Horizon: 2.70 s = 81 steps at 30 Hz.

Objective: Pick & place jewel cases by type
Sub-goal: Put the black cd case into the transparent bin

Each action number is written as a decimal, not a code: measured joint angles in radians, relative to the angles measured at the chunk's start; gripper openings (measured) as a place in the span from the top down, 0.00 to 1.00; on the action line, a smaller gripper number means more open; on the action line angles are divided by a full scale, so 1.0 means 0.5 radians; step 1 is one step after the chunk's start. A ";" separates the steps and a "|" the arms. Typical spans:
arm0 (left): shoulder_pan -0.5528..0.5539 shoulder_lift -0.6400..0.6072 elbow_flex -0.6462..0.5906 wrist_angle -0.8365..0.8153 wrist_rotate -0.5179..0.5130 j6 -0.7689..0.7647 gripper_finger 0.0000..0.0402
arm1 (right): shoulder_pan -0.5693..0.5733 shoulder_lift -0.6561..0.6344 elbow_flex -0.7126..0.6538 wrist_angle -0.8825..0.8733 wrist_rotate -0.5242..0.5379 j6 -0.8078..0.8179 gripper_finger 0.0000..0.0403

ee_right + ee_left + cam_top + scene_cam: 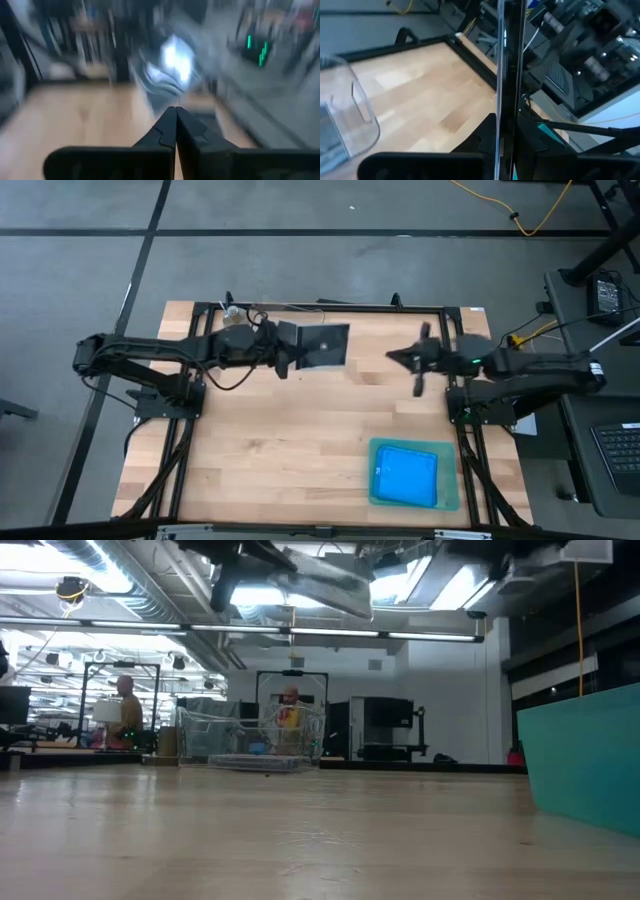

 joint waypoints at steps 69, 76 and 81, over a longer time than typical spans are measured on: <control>-0.086 -0.402 0.155 0.313 0.299 2.089 0.93 | 0.002 -0.350 0.001 0.224 -0.240 0.323 0.98; -0.086 -0.402 0.156 0.294 0.241 2.397 0.93 | 0.002 -0.351 0.001 0.181 -0.240 0.402 0.98; -0.102 -0.401 0.156 0.244 0.181 2.708 0.93 | 0.002 -0.352 0.001 0.178 -0.239 0.429 0.98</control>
